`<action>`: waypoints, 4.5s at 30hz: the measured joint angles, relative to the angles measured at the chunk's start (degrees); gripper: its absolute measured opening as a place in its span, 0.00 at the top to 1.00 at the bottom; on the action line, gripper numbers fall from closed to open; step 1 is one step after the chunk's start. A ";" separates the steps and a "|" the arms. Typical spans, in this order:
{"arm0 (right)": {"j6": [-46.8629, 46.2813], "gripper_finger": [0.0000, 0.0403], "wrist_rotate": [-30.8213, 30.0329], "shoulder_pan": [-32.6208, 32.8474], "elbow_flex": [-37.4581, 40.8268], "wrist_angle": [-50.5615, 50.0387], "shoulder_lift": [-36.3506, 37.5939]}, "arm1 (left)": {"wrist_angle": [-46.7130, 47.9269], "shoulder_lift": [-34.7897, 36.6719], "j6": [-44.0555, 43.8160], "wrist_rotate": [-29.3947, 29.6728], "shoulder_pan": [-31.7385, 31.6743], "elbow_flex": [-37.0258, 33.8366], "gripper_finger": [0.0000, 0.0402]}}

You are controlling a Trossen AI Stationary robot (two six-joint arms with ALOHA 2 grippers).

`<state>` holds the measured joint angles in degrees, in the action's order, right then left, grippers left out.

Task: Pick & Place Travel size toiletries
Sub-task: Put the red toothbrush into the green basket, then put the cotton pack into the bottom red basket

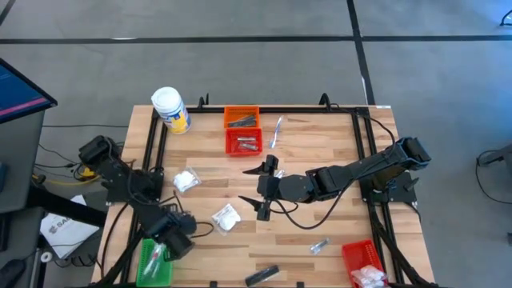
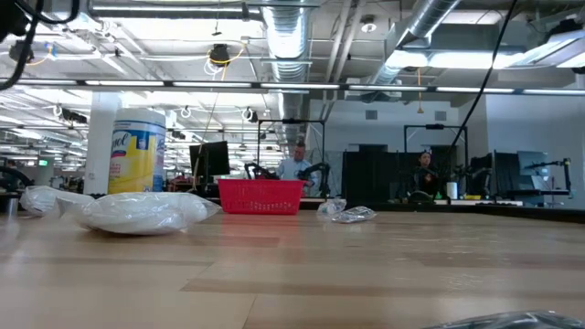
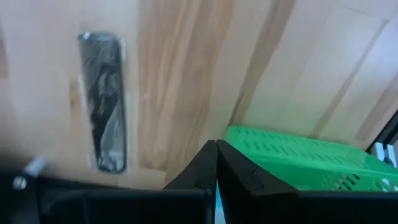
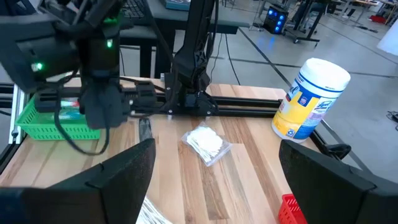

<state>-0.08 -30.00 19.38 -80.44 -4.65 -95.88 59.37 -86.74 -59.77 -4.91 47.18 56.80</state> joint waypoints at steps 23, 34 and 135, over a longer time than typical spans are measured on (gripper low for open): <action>-0.02 0.17 0.00 0.04 0.00 -0.10 0.00 | 2.20 1.93 -13.97 4.18 8.34 0.68 1.00; -0.02 0.17 0.00 0.04 -0.02 -0.17 0.00 | 3.39 8.32 -21.90 4.08 10.55 1.03 1.00; -28.04 0.17 -8.61 10.08 28.02 -16.56 29.97 | 1.94 11.72 4.13 24.92 -28.30 -19.84 0.45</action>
<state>-28.12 -38.61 29.45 -52.42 -21.21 -65.91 61.32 -75.02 -55.64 20.01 18.88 36.96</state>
